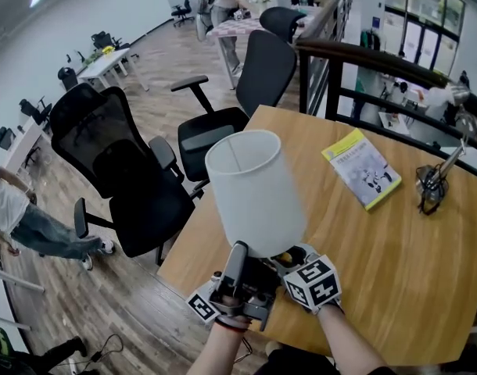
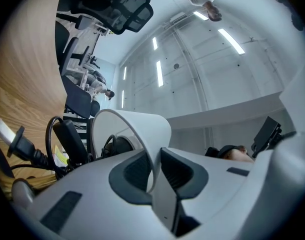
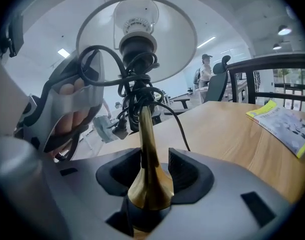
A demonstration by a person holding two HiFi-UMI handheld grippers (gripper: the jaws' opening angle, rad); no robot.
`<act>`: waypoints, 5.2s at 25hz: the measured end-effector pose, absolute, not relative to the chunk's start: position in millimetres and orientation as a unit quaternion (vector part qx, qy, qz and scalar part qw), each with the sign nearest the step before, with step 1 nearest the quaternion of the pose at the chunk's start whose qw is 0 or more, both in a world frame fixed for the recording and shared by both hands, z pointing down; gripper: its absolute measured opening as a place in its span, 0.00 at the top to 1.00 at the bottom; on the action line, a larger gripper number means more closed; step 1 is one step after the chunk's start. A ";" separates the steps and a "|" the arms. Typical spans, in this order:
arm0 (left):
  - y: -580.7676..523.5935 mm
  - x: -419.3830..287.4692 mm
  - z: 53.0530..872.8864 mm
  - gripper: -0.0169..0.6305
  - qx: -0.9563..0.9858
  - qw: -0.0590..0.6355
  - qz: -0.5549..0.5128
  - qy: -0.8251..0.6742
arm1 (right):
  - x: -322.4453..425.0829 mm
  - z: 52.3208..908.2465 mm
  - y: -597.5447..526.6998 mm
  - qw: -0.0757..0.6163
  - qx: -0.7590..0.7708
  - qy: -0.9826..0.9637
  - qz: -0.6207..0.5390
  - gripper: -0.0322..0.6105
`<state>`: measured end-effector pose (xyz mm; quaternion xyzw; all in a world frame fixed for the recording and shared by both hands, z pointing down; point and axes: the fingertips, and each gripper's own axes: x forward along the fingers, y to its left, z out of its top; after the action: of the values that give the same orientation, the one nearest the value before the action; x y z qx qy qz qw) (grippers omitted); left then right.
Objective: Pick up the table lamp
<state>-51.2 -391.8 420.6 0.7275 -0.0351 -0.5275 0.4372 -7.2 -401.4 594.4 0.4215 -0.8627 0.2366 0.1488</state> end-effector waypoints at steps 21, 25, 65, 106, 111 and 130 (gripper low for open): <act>-394.9 -57.3 419.5 0.88 0.720 0.434 -0.540 -0.042 | -22.8 591.6 -409.1 0.185 0.378 -0.885 0.199 0.71; -393.9 -57.4 420.4 0.88 0.721 0.433 -0.540 -0.043 | -24.8 590.6 -407.3 0.186 0.376 -0.890 0.180 0.75; -343.7 -4.6 338.6 0.89 0.798 0.372 -0.472 0.045 | 17.5 503.3 -390.9 0.111 0.447 -0.881 0.108 0.77; -287.1 -16.3 261.3 0.89 0.815 0.326 -0.469 0.094 | 10.3 419.5 -353.0 0.085 0.462 -0.880 0.072 0.77; -282.6 -19.4 254.0 0.89 0.819 0.316 -0.469 0.096 | 7.4 411.5 -350.9 0.078 0.462 -0.881 0.065 0.77; -273.1 -29.9 233.0 0.89 0.828 0.296 -0.467 0.098 | -4.3 385.5 -347.3 0.062 0.459 -0.885 0.047 0.77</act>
<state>-29.9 -273.1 233.0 0.8277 0.0979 -0.4668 0.2956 -4.3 -347.3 385.5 0.4592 -0.8849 0.0471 0.0625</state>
